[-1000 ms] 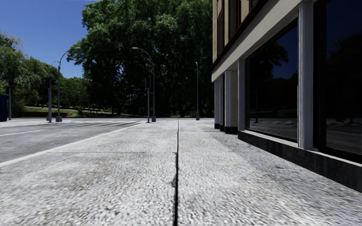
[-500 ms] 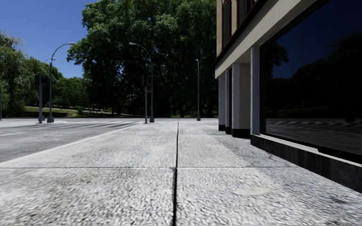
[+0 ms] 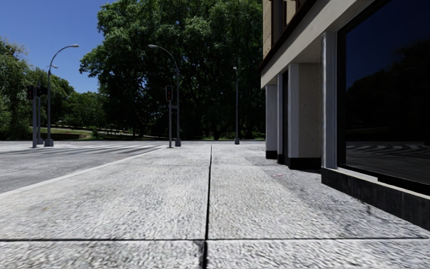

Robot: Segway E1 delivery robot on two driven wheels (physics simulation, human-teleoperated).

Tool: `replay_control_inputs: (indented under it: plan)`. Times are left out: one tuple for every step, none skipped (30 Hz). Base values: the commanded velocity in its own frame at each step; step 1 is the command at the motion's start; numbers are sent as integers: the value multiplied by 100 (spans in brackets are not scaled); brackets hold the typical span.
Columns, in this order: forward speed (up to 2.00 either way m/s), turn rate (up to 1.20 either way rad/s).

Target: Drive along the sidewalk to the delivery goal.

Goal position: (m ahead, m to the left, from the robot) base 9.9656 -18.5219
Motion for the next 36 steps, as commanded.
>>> replay_control_inputs:
  plan:
    - [200, 0]
    - [200, 0]
    - [200, 0]
    - [200, 0]
    - [200, 0]
    - [200, 0]
    - [200, 0]
    - [200, 0]
    - [200, 0]
    - [200, 0]
    - [200, 0]
    - [200, 0]
    - [200, 0]
    - [200, 0]
    - [200, 0]
    - [200, 0]
    - [200, 0]
    - [200, 0]
    - [200, 0]
    - [200, 0]
    - [200, 0]
    - [200, 0]
    - [200, 0]
    - [200, 0]
    - [200, 0]
    - [200, 0]
    - [200, 0]
    - [200, 0]
    - [200, 0]
    - [200, 0]
    - [200, 0]
    - [200, 0]
    - [200, 0]
    - [200, 0]
    - [200, 0]
    - [200, 0]
